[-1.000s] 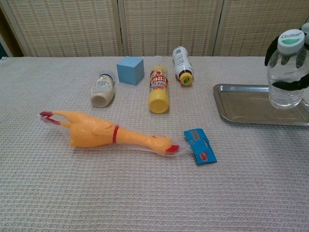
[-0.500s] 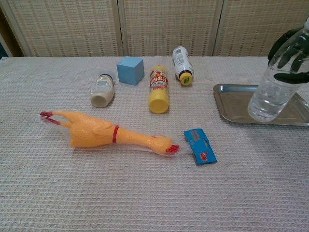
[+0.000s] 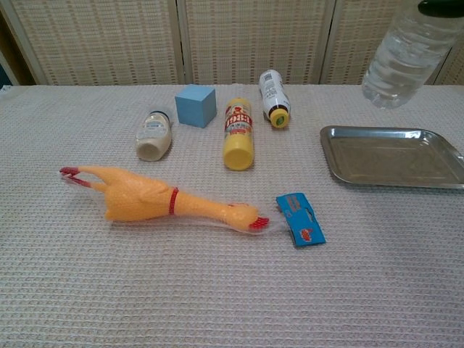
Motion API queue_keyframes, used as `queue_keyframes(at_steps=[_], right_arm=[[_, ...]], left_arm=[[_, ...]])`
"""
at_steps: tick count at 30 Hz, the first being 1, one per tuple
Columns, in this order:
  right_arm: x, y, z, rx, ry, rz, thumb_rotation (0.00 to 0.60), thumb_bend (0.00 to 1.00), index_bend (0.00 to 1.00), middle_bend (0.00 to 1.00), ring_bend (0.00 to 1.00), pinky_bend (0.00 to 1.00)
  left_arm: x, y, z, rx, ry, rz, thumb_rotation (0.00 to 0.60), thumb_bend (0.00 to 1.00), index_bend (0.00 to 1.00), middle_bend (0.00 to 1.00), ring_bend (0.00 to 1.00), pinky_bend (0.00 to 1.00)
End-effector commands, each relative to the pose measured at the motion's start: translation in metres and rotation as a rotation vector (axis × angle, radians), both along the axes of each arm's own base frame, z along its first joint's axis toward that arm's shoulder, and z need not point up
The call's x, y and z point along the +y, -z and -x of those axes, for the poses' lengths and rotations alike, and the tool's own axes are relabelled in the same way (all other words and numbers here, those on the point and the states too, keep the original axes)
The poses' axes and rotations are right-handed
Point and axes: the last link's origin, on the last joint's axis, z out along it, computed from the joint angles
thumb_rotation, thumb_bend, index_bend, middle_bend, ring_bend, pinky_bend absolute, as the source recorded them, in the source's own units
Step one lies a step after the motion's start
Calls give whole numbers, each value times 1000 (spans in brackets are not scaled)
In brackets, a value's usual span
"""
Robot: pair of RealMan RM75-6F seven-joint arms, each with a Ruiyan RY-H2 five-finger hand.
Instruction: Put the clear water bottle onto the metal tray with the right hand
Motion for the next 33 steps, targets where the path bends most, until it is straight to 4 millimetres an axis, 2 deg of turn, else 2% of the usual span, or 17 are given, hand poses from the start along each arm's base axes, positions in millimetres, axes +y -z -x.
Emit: queue_keyframes(at_steps=[1, 6, 9, 13, 19, 23, 26, 33], right_arm=[[-13, 13, 32, 40, 98, -15, 600, 60, 844, 603, 462, 562], [-32, 42, 74, 49, 217, -102, 600, 60, 844, 604, 462, 562], [-40, 51, 84, 50, 235, -128, 600, 60, 844, 605, 462, 562], [-37, 44, 69, 75, 160, -81, 600, 60, 844, 606, 462, 562], [-19, 17, 25, 64, 53, -7, 600, 60, 844, 606, 462, 562], [-8, 5, 5, 44, 23, 24, 600, 60, 844, 606, 462, 562], [-5, 7, 6, 46, 30, 25, 600, 60, 844, 606, 462, 563], [-22, 30, 43, 62, 138, -77, 600, 60, 844, 606, 462, 564]], left_arm=[[0, 0, 0, 1, -2, 0, 600, 607, 413, 477, 447, 606], [0, 1, 0, 6, -1, 6, 600, 609, 412, 476, 448, 606], [1, 1, 0, 5, -3, 5, 600, 608, 413, 476, 448, 606], [1, 1, 1, 3, -6, 3, 600, 607, 413, 476, 447, 606], [-1, 1, 0, 2, 2, 3, 600, 608, 413, 477, 447, 606], [-1, 1, 0, 1, 0, 7, 600, 608, 412, 476, 447, 606], [-1, 1, 0, 4, 0, 9, 600, 607, 412, 477, 447, 606], [-1, 2, 0, 6, -1, 10, 600, 608, 413, 477, 447, 606]])
